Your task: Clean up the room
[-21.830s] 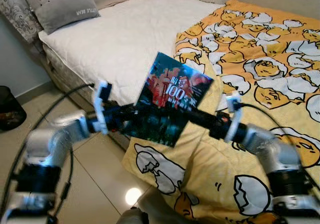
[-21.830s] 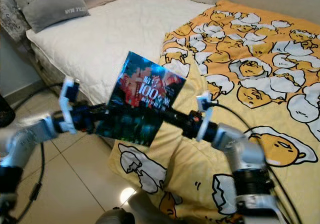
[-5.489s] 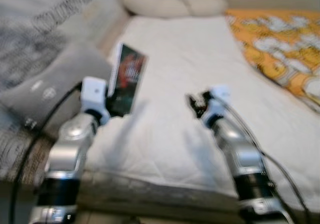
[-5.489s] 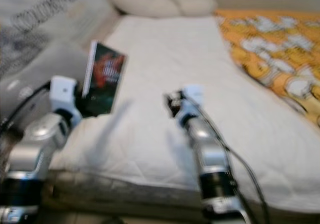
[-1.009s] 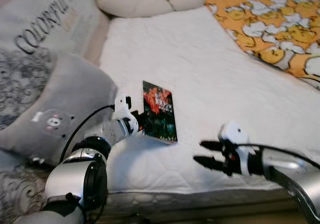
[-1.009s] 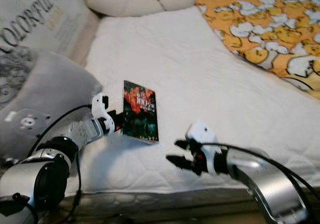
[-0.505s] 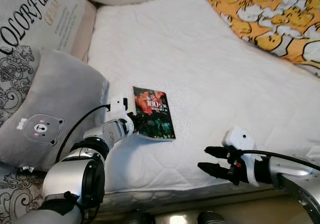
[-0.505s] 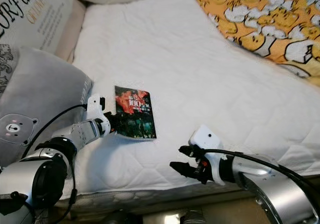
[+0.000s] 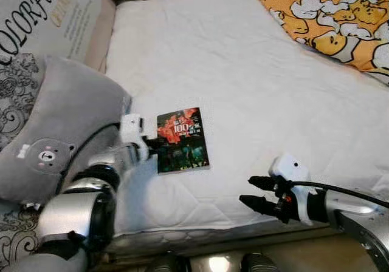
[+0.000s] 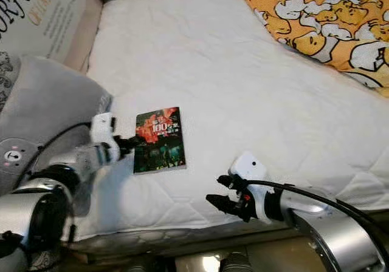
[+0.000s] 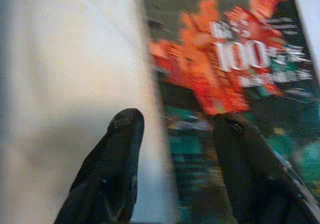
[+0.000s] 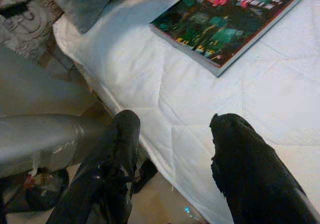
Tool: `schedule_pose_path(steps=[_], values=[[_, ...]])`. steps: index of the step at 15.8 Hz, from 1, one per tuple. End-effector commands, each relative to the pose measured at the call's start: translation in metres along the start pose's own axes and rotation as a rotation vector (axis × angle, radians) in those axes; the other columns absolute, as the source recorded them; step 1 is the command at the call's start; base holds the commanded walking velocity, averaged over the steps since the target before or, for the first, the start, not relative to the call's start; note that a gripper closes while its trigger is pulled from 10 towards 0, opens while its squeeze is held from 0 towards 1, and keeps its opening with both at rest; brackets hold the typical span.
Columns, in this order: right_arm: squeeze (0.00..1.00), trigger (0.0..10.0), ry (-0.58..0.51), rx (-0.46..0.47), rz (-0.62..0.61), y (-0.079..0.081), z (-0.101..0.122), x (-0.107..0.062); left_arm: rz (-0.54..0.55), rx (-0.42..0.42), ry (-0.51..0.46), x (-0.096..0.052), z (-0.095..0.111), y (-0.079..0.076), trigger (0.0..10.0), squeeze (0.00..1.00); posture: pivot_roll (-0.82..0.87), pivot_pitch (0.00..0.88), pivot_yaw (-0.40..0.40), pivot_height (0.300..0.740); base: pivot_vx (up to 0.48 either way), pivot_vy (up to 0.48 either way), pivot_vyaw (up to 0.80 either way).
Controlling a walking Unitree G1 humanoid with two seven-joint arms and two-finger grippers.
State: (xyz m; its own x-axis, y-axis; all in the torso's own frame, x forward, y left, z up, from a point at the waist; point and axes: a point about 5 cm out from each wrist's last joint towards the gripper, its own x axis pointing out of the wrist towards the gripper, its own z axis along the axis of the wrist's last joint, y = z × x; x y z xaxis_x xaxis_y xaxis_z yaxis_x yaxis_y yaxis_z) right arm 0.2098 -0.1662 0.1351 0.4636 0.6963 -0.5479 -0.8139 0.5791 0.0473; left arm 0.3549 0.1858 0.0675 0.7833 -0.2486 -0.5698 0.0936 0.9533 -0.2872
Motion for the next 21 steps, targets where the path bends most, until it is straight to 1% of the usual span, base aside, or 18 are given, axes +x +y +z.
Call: schedule_pose_path(steps=[1, 3, 4, 5, 6, 7, 8, 9, 10, 11, 12, 13, 14, 15, 16, 18, 20, 21], values=[[0.00, 10.0, -0.006, 0.004, 0.003, 0.001, -0.001, 0.005, 0.037, 0.035, 0.013, -0.004, -0.004, 0.013, 10.0, 1.00, -0.28, 0.101, 0.152, 0.740, 0.000, 0.000, 0.00], [0.00, 10.0, -0.033, 0.032, -0.034, -0.003, 0.000, 0.013, -0.009, 0.104, -0.039, -0.008, 0.009, 0.016, 10.0, 1.00, -0.23, 0.058, 0.130, 0.740, 0.000, 0.000, 0.00], [0.00, 10.0, -0.048, 0.069, -0.095, -0.010, -0.001, 0.023, -0.056, 0.130, -0.093, -0.010, 0.019, 0.013, 10.0, 1.00, -0.17, 0.023, 0.114, 0.740, 0.000, 0.000, 0.00], [0.00, 10.0, -0.062, 0.146, -0.191, -0.019, -0.004, 0.033, -0.102, 0.135, -0.156, -0.011, 0.029, 0.009, 10.0, 0.98, -0.15, 0.003, 0.101, 0.740, 0.000, 0.000, 0.00], [0.00, 10.0, -0.089, 0.235, -0.299, -0.028, -0.006, 0.043, -0.153, 0.132, -0.250, -0.014, 0.041, 0.003, 10.0, 0.84, -0.12, 0.000, 0.088, 0.740, 0.000, 0.000, 0.00], [0.00, 10.0, -0.095, 0.254, -0.322, -0.029, -0.007, 0.045, -0.165, 0.131, -0.272, -0.015, 0.043, 0.001, 10.0, 0.80, -0.12, 0.000, 0.088, 0.740, 0.000, 0.000, 0.00], [0.00, 10.0, -0.085, 0.313, -0.403, -0.035, -0.012, 0.052, -0.181, 0.097, -0.371, -0.020, 0.044, -0.006, 10.0, 0.71, -0.09, 0.000, 0.073, 0.740, 0.000, 0.000, 0.00], [0.00, 10.0, -0.066, 0.318, -0.466, -0.039, -0.015, 0.057, -0.186, 0.060, -0.434, -0.028, 0.041, -0.012, 10.0, 0.72, -0.09, 0.000, 0.067, 0.740, 0.000, 0.000, 0.00], [0.00, 10.0, -0.055, 0.300, -0.511, -0.041, -0.016, 0.060, -0.182, 0.064, -0.459, -0.036, 0.033, -0.017, 10.0, 0.73, -0.08, 0.000, 0.062, 0.740, 0.000, 0.000, 0.00], [0.00, 10.0, -0.082, 0.284, -0.534, -0.043, -0.011, 0.064, -0.165, 0.108, -0.483, -0.047, 0.022, -0.022, 10.0, 0.73, -0.08, 0.000, 0.058, 0.740, 0.000, 0.000, 0.00], [0.00, 10.0, -0.137, 0.280, -0.550, -0.045, -0.002, 0.067, -0.109, 0.173, -0.503, -0.058, 0.013, -0.022, 10.0, 0.73, -0.07, 0.000, 0.046, 0.740, 0.000, 0.000, 0.00], [0.00, 10.0, -0.181, 0.270, -0.570, -0.046, 0.004, 0.069, -0.054, 0.230, -0.501, -0.068, 0.006, -0.020, 10.0, 0.73, -0.06, 0.000, 0.039, 0.740, 0.000, 0.000, 0.00], [0.00, 10.0, -0.214, 0.256, -0.576, -0.047, 0.008, 0.070, -0.010, 0.258, -0.494, -0.077, 0.002, -0.018, 10.0, 0.73, -0.05, 0.000, 0.034, 0.740, 0.000, -0.375, 0.00], [0.00, 10.0, -0.231, 0.261, -0.571, -0.048, 0.009, 0.071, 0.023, 0.264, -0.493, -0.083, 0.001, -0.016, 10.0, 0.74, -0.03, 0.000, 0.029, 0.740, 0.000, -0.405, 0.00], [0.00, 10.0, -0.239, 0.272, -0.555, -0.047, 0.008, 0.071, 0.019, 0.278, -0.483, -0.082, 0.003, -0.014, 10.0, 0.74, -0.03, 0.000, 0.026, 0.740, 0.000, -0.454, 0.00], [0.00, 10.0, -0.228, 0.242, -0.578, -0.052, 0.006, 0.070, 0.085, 0.275, -0.485, -0.087, 0.008, -0.010, 10.0, 0.76, -0.03, 0.000, 0.027, 0.740, 0.000, -0.459, 0.00], [0.00, 10.0, -0.258, 0.252, -0.619, -0.059, 0.008, 0.069, 0.098, 0.295, -0.469, -0.089, 0.009, -0.012, 10.0, 0.77, -0.05, 0.000, 0.029, 0.740, 0.000, -0.459, 0.00], [0.00, 10.0, -0.290, 0.253, -0.621, -0.060, 0.012, 0.069, 0.091, 0.277, -0.463, -0.088, 0.010, -0.014, 10.0, 0.80, -0.05, 0.000, 0.032, 0.740, 0.000, -0.461, 0.00]])
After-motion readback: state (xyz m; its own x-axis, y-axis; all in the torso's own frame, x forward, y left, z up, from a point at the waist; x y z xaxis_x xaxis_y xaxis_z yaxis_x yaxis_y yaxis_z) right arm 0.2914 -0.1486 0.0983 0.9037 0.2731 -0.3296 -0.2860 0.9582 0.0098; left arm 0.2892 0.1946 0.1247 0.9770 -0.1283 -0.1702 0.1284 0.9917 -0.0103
